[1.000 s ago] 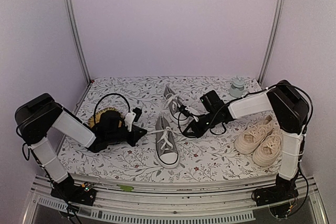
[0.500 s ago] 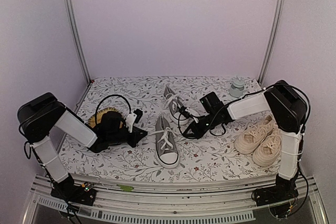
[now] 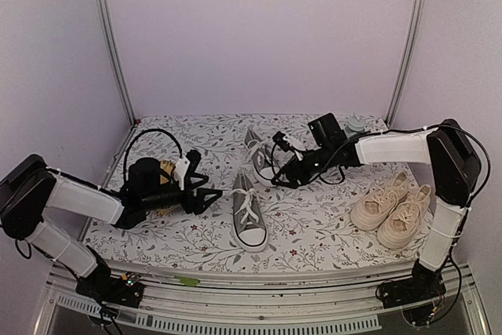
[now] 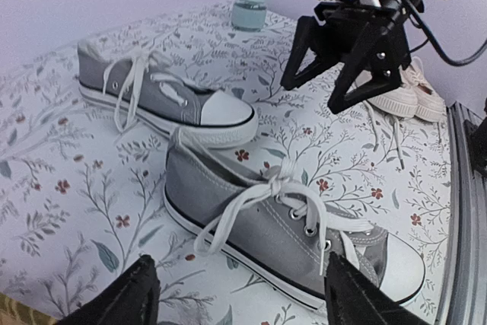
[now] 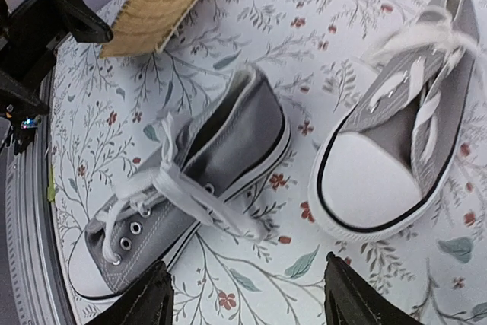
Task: Tie the shoes
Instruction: Pull the loops with the shoelace from the shoe.
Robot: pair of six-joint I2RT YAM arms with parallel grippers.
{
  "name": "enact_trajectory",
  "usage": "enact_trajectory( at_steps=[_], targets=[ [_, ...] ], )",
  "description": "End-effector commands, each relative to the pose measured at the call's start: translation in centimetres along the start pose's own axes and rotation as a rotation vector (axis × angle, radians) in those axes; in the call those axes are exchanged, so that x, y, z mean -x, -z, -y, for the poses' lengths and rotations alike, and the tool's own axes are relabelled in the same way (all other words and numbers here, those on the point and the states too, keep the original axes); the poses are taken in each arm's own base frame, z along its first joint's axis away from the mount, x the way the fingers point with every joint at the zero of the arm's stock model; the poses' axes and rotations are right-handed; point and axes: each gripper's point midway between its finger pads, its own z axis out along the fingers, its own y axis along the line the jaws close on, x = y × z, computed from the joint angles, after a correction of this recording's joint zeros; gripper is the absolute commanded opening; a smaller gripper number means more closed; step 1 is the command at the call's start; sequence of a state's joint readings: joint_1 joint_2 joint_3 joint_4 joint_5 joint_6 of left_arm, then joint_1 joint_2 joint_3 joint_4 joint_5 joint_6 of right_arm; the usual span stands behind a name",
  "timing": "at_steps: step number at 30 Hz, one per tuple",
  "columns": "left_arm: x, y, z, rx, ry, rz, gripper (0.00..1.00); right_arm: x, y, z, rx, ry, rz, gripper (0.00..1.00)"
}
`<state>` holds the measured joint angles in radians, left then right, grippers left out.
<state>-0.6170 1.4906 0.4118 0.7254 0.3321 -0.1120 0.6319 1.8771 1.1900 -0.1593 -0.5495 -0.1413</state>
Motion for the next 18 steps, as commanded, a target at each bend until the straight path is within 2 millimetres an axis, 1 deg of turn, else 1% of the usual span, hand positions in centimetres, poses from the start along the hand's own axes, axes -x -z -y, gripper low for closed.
enact_trajectory(
  at_steps=[1, 3, 4, 5, 7, 9, 11, 12, 16, 18],
  targets=[
    [4.8, 0.6, -0.3, 0.027, -0.099, 0.109, 0.80, 6.4, 3.6, 0.8, -0.127, 0.028, 0.143, 0.70],
    [5.5, -1.1, -2.7, 0.135, -0.064, 0.043, 0.78, 8.2, 4.7, 1.9, -0.215, 0.009, 0.181, 0.72],
    [5.7, -2.3, -3.6, 0.166, -0.047, -0.003, 0.75, 8.8, 5.1, 2.4, -0.254, 0.004, 0.193, 0.80],
    [5.4, -3.5, -4.3, 0.179, -0.033, -0.052, 0.73, 9.2, 5.4, 2.9, -0.284, -0.003, 0.201, 0.82],
    [4.8, -5.7, -4.9, 0.170, -0.027, -0.123, 0.71, 9.5, 5.9, 3.3, -0.313, -0.007, 0.214, 0.82],
    [4.4, -7.5, -5.4, 0.155, -0.023, -0.162, 0.72, 9.5, 5.9, 3.5, -0.324, -0.006, 0.212, 0.82],
    [3.8, -9.0, -6.0, 0.155, -0.002, -0.198, 0.73, 8.7, 5.7, 4.2, -0.358, -0.021, 0.183, 0.82],
    [3.9, -9.7, -6.1, 0.151, 0.004, -0.204, 0.73, 8.4, 5.7, 4.4, -0.370, -0.028, 0.171, 0.82],
    [2.8, -11.8, -5.5, 0.082, 0.015, -0.220, 0.72, 7.3, 5.3, 4.6, -0.373, -0.037, 0.150, 0.82],
    [1.6, -12.7, -6.0, 0.088, 0.024, -0.247, 0.69, 7.0, 5.2, 4.6, -0.372, -0.040, 0.142, 0.82]
  ],
)
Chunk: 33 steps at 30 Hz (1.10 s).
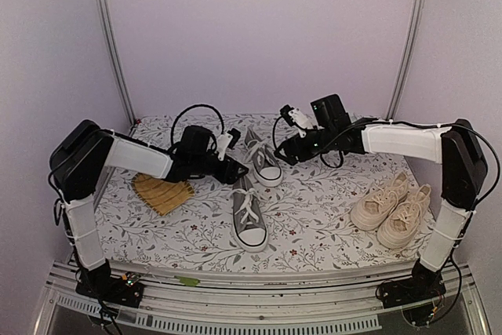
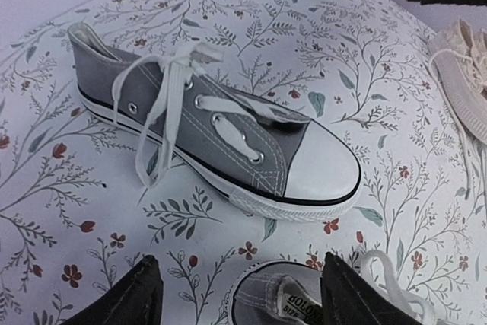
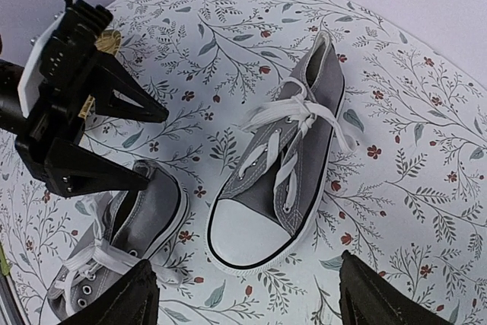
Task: Tie the shoes
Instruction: Move the shoe to the center of the board.
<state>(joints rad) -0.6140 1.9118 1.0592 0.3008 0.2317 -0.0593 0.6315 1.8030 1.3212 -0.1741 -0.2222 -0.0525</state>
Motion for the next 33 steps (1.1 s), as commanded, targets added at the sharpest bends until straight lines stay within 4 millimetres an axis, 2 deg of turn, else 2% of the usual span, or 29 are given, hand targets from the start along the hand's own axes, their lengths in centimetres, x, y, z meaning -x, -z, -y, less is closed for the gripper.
enact_trajectory(
  at_steps=[1, 3, 4, 7, 9, 11, 14, 16, 18, 20, 22, 25, 33],
  targets=[
    [-2.5, -2.1, -0.5, -0.018, 0.021, -0.087, 0.67, -0.7, 0.3, 0.8, -0.039, -0.018, -0.020, 0.82],
    [-3.1, -2.7, -0.5, -0.027, 0.022, -0.100, 0.60, -0.9, 0.3, 0.8, -0.040, -0.018, -0.025, 0.81],
    [-3.2, -2.9, -0.2, -0.047, 0.019, -0.100, 0.51, -0.9, 0.3, 0.8, -0.042, -0.016, -0.026, 0.81],
    [-3.5, -2.9, 0.7, -0.102, 0.017, -0.105, 0.24, -1.1, 0.5, 1.4, -0.071, -0.018, -0.034, 0.81],
    [-3.7, -2.8, 1.0, -0.119, 0.021, -0.110, 0.00, -1.0, 0.9, 2.1, -0.103, -0.028, -0.032, 0.81],
    [-3.6, -2.5, 0.9, -0.110, 0.030, -0.106, 0.00, -1.0, 1.4, 3.4, -0.157, -0.051, -0.032, 0.81],
    [-2.0, -1.8, -0.5, -0.036, 0.023, -0.062, 0.00, -1.0, 2.4, 5.7, -0.241, -0.083, -0.024, 0.81],
    [-0.7, -1.3, -2.4, 0.051, -0.001, -0.030, 0.00, -0.9, 3.3, 7.0, -0.290, -0.136, -0.011, 0.81],
    [2.0, 0.1, -4.9, 0.158, -0.016, 0.031, 0.00, -0.9, 4.3, 8.5, -0.350, -0.165, 0.001, 0.81],
    [3.4, 0.8, -7.5, 0.228, -0.005, 0.065, 0.00, -1.4, 5.7, 10.5, -0.432, -0.205, 0.003, 0.81],
    [4.0, 1.2, -10.1, 0.278, 0.008, 0.084, 0.00, -2.6, 7.3, 12.9, -0.520, -0.266, -0.011, 0.81],
    [3.4, 0.2, -13.0, 0.325, 0.011, 0.068, 0.00, -5.5, 10.4, 16.5, -0.626, -0.410, -0.014, 0.81],
    [4.1, -2.0, -17.8, 0.404, 0.002, 0.093, 0.00, -14.0, 19.5, 23.4, -0.889, -0.720, 0.033, 0.85]
  ],
)
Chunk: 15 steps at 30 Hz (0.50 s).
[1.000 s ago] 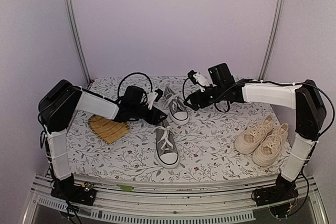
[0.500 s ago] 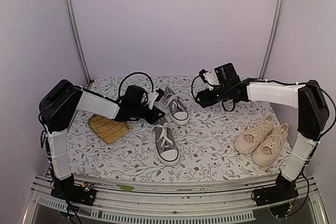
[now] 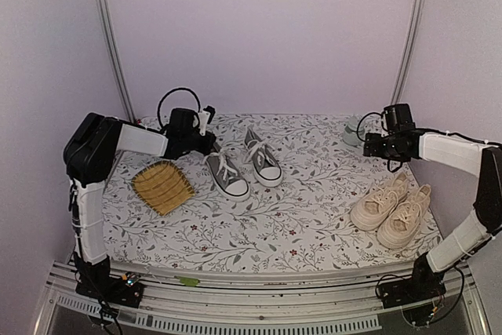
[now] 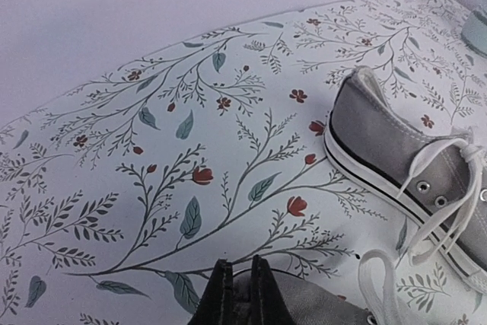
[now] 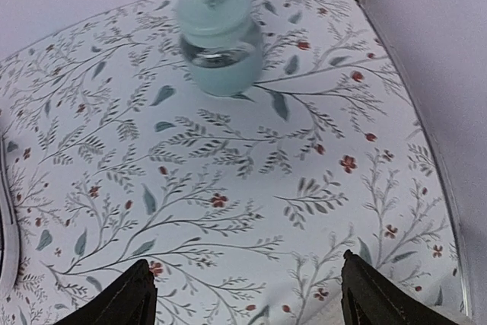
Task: Tie the shoes
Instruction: Move the shoe to the center of the board.
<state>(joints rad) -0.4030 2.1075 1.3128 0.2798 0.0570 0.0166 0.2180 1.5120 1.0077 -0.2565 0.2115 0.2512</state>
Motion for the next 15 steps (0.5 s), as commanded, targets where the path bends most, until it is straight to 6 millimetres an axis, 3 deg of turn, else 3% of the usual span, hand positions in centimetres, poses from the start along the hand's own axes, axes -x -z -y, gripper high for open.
enact_trajectory(
  at_steps=[1, 5, 6, 8, 9, 11, 15],
  targets=[
    [1.6, -1.9, -1.7, 0.048, -0.012, 0.056, 0.00, -1.4, 0.9, 7.2, -0.150, -0.196, 0.010, 0.85],
    [1.7, -2.5, -1.7, 0.045, -0.016, 0.066, 0.00, -2.9, 1.0, 11.7, -0.255, -0.285, 0.009, 0.90],
    [1.8, -2.4, -1.6, 0.042, -0.013, 0.068, 0.05, -3.3, 0.9, 12.3, -0.268, -0.296, 0.001, 0.92],
    [2.3, -2.0, -1.7, 0.042, -0.008, 0.074, 0.37, -3.9, 0.6, 12.9, -0.282, -0.313, -0.014, 0.94],
    [2.7, -1.7, -1.6, 0.043, -0.009, 0.081, 0.48, -4.4, 0.2, 12.9, -0.282, -0.320, -0.029, 1.00],
    [3.5, -0.8, -1.9, 0.057, -0.014, 0.096, 0.59, -5.2, -0.6, 12.7, -0.271, -0.338, -0.057, 0.99],
    [6.2, 2.2, -2.4, 0.096, -0.027, 0.153, 0.66, -7.0, -2.1, 12.2, -0.247, -0.375, -0.110, 0.98]
  ],
)
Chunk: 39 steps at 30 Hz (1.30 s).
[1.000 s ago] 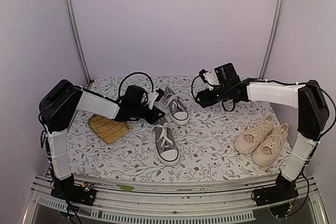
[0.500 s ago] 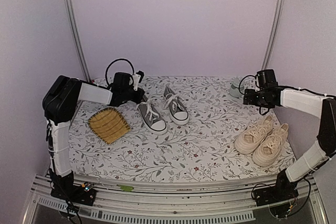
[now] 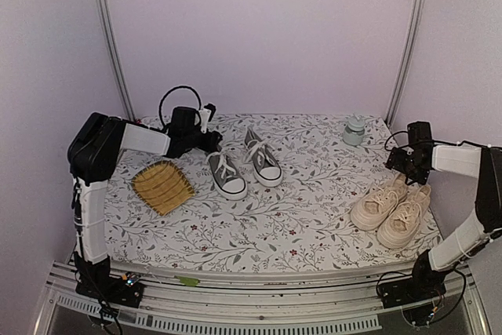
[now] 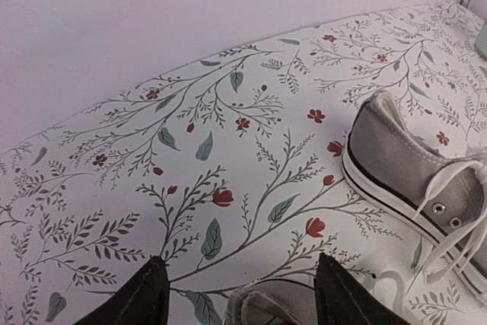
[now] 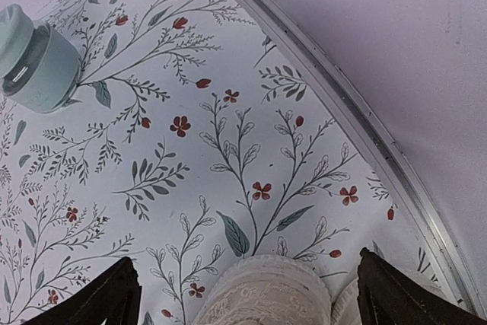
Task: Tie the shoes
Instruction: Move the shoe to the center of the board, then pick up the shoe from the corner of the board, then pick up the shoelace.
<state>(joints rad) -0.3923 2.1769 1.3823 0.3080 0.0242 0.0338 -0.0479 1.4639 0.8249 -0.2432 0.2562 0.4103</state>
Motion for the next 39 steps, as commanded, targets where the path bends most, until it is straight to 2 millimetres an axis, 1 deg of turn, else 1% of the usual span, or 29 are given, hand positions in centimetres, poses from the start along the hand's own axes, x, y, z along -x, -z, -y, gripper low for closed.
enact_trajectory(
  at_steps=[1, 2, 3, 4, 5, 6, 8, 9, 10, 13, 15, 18, 21, 23, 25, 26, 28, 30, 31, 32, 35, 37, 38, 39],
  targets=[
    [6.4, 4.6, -1.5, 0.059, -0.012, 0.143, 0.67, -2.0, -1.7, -0.3, 0.022, -0.053, -0.059, 0.97],
    [6.9, 5.4, -1.4, 0.060, -0.012, 0.157, 0.67, -2.3, -1.9, -0.4, 0.029, -0.061, -0.068, 0.94],
    [8.3, 6.8, -1.4, 0.061, -0.014, 0.191, 0.68, -2.6, -2.1, -0.7, 0.046, -0.065, -0.077, 0.88],
    [9.0, 8.0, -1.3, 0.062, -0.019, 0.213, 0.68, -2.8, -2.2, -0.9, 0.058, -0.065, -0.084, 0.79],
    [9.5, 9.0, -1.1, 0.062, -0.024, 0.232, 0.68, -2.9, -2.3, -1.1, 0.067, -0.058, -0.088, 0.65],
    [9.7, 9.9, -0.9, 0.060, -0.031, 0.245, 0.69, -2.9, -2.4, -1.3, 0.076, -0.055, -0.090, 0.45],
    [9.7, 11.5, -0.2, 0.047, -0.052, 0.266, 0.69, -2.9, -2.4, -1.8, 0.102, -0.041, -0.101, 0.15],
    [9.8, 12.3, 0.4, 0.034, -0.066, 0.276, 0.69, -2.9, -2.3, -2.3, 0.130, -0.036, -0.108, 0.04],
    [9.7, 13.0, 1.0, 0.018, -0.083, 0.283, 0.69, -3.0, -2.1, -3.2, 0.170, -0.028, -0.118, 0.01],
    [9.3, 15.0, 3.8, -0.071, -0.151, 0.308, 0.69, -3.0, -0.4, -6.7, 0.286, 0.007, -0.131, 0.01],
    [8.7, 16.4, 6.5, -0.174, -0.215, 0.328, 0.68, -3.2, 1.5, -9.9, 0.338, 0.070, -0.132, 0.01],
    [6.9, 18.8, 12.2, -0.408, -0.332, 0.356, 0.67, -3.3, 4.9, -14.3, 0.427, 0.141, -0.117, 0.01],
    [4.0, 21.0, 18.0, -0.668, -0.409, 0.350, 0.66, -2.3, 8.7, -17.5, 0.523, 0.168, -0.078, 0.00],
    [2.6, 21.8, 20.8, -0.780, -0.411, 0.352, 0.66, -1.6, 11.5, -19.5, 0.607, 0.184, -0.047, 0.01],
    [1.7, 22.1, 23.2, -0.857, -0.407, 0.364, 0.68, -1.1, 14.8, -22.1, 0.721, 0.218, -0.012, 0.01],
    [1.7, 22.2, 24.4, -0.882, -0.413, 0.383, 0.69, -1.0, 16.3, -23.2, 0.771, 0.239, 0.000, 0.01],
    [1.2, 21.6, 26.5, -0.929, -0.415, 0.380, 0.71, -0.7, 19.3, -25.3, 0.856, 0.285, 0.027, 0.01],
    [0.8, 21.0, 28.8, -1.000, -0.405, 0.364, 0.88, -0.3, 22.2, -26.9, 0.938, 0.321, 0.061, 0.01],
    [0.8, 20.8, 29.8, -1.030, -0.397, 0.361, 0.95, -0.5, 23.2, -27.4, 0.973, 0.339, 0.068, 0.01],
    [0.6, 20.5, 30.7, -1.054, -0.391, 0.357, 0.96, 0.2, 25.0, -28.2, 1.023, 0.346, 0.095, 0.01],
    [1.3, 20.6, 32.6, -1.083, -0.375, 0.423, 0.96, 1.2, 28.3, -29.4, 1.104, 0.347, 0.141, 0.01],
    [2.5, 20.7, 32.9, -1.059, -0.338, 0.497, 0.96, 1.8, 30.1, -30.0, 1.144, 0.348, 0.172, 0.01],
    [2.3, 20.0, 33.1, -1.058, -0.309, 0.504, 0.96, 2.0, 30.7, -30.2, 1.156, 0.348, 0.183, 0.01],
    [2.5, 19.8, 33.3, -1.063, -0.278, 0.516, 0.96, 2.2, 31.3, -30.4, 1.169, 0.349, 0.191, 0.01]
  ],
)
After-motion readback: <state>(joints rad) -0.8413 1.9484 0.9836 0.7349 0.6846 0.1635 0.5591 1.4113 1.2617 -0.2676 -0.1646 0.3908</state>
